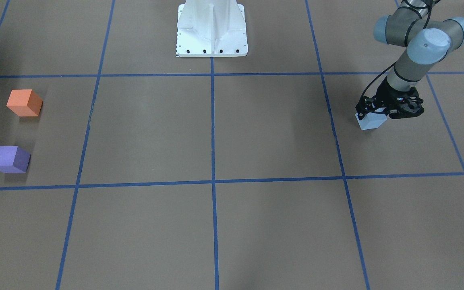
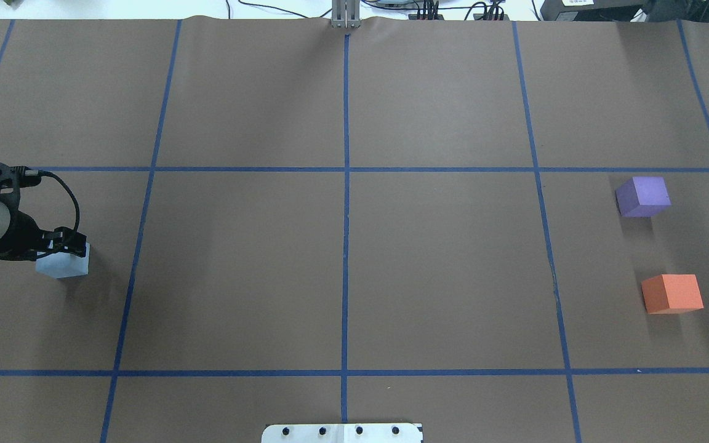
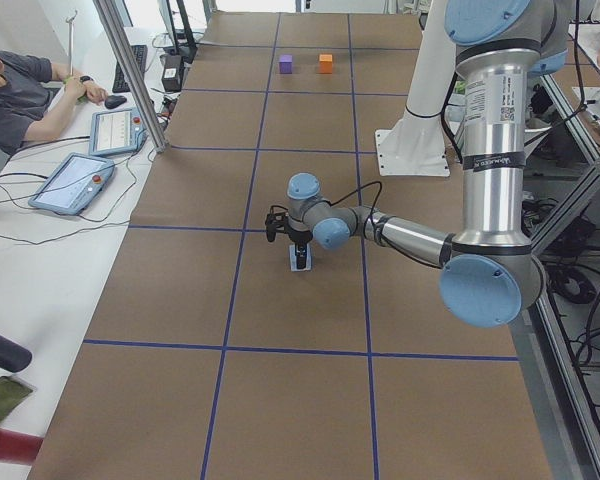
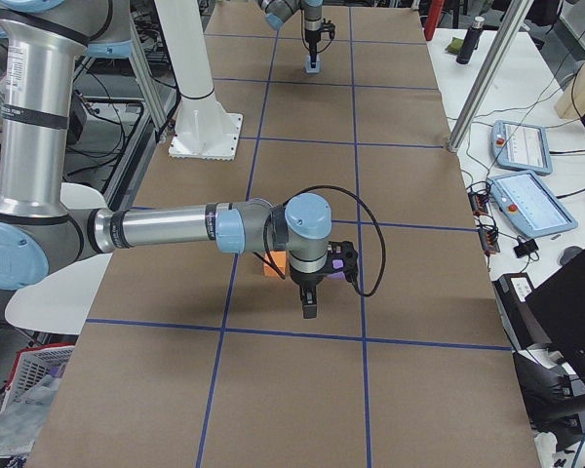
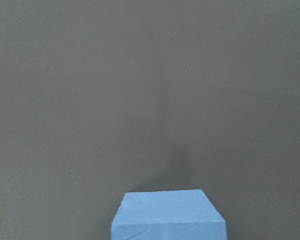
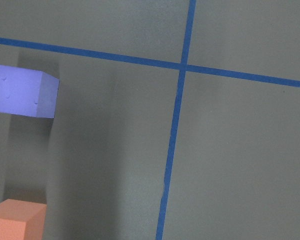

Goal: Place blue block between orange and purple blocks
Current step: 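Lower the left gripper onto the light blue cube and grasp it, then carry the light blue cube with the left gripper to the table center, then release the cube and withdraw the left arm while the right arm reaches in, then move the right gripper over the light blue cube and grasp it, then carry the light blue cube with the right gripper toward the purple cube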

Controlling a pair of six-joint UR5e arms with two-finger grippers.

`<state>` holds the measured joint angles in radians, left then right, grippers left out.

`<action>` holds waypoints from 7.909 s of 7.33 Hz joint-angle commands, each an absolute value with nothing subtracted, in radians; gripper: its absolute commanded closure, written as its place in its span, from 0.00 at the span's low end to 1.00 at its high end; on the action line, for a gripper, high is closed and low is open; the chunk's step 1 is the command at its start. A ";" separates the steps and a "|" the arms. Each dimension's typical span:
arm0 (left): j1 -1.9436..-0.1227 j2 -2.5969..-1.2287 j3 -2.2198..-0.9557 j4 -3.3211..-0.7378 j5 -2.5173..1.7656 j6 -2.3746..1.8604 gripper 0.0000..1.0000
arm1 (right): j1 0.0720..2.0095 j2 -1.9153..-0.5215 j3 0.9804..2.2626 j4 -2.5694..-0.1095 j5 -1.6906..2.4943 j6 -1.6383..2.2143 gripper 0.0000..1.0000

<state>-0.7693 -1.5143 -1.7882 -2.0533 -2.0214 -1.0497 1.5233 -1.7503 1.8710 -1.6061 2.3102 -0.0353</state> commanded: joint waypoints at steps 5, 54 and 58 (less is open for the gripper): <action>-0.758 -1.924 -1.809 -1.681 -2.017 -1.058 0.95 | 1.523 -1.750 1.876 -1.606 2.328 -0.037 0.00; -1.646 -1.419 -1.784 -1.502 -2.358 0.181 0.00 | 0.917 -1.427 1.974 -1.584 2.105 0.726 1.00; -1.646 -1.419 -1.790 -1.500 -2.358 0.179 0.00 | 0.953 -1.704 1.951 -1.295 2.117 0.736 1.00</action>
